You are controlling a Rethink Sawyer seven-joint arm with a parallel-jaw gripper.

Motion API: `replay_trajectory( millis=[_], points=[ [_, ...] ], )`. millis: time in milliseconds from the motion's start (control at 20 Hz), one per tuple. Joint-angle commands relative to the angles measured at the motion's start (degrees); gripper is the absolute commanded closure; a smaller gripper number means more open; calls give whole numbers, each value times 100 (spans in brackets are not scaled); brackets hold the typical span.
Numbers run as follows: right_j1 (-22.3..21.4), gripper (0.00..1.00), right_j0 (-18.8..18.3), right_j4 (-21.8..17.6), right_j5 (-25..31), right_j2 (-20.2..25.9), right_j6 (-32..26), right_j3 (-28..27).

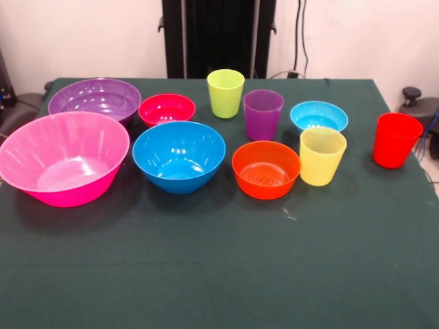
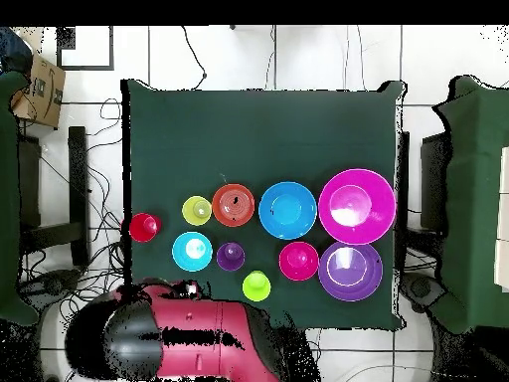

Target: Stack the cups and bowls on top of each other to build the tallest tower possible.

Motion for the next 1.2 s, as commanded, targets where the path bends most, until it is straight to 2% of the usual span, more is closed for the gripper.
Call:
replay_trajectory(
  millis=[50,150,600,950,1200],
  points=[
    [1348,0,-27,-271,-1261,282,867,675],
    [1592,0,-72,-217,-1560,326,821,679],
    [2575,0,-48,-329,-2261,302,756,188],
    [3395,0,-115,-411,-3122,339,696,-11],
    [3546,0,-90,-349,-3301,313,724,-33]
  ],
)
